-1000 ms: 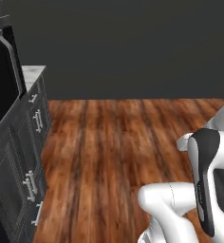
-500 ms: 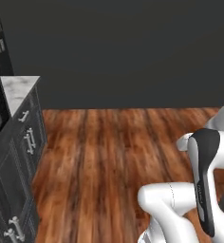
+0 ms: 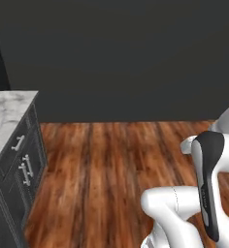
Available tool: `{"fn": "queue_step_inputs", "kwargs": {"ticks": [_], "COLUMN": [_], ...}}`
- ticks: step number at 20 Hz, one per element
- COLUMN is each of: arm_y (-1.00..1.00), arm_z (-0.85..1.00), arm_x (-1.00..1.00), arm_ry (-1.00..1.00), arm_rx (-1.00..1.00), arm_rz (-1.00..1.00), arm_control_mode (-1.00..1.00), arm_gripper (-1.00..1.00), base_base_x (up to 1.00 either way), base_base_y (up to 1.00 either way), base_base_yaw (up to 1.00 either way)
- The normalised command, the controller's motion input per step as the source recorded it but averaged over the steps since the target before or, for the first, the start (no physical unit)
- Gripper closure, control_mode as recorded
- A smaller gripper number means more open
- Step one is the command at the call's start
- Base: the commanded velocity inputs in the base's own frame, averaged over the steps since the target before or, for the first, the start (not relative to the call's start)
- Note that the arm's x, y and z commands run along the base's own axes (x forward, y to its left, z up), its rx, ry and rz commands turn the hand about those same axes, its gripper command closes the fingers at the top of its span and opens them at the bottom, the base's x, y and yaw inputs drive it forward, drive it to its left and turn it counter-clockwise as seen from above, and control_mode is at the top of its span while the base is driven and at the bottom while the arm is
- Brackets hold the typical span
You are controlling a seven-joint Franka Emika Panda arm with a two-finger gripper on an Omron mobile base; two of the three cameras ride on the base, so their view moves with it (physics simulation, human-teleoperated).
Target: Four empty soda cans are scattered around the kitchen. Gather all the cans and cluster them next to the stove for recycling.
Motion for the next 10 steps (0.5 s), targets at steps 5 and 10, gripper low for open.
{"fn": "queue_step_inputs", "kwargs": {"ticks": [5, 10], "arm_y": [0.0, 0.0], "arm_z": [0.0, 0.0], "arm_x": [0.0, 0.0], "arm_ry": [0.0, 0.0], "arm_rx": [0.0, 0.0], "arm_rz": [0.0, 0.0], "arm_control_mode": [1.0, 1.0], "arm_gripper": [-1.0, -1.0], "base_base_x": [1.0, 1.0], "base_base_y": [0.09, 0.03], "base_base_yaw": [0.0, 0.0]}}
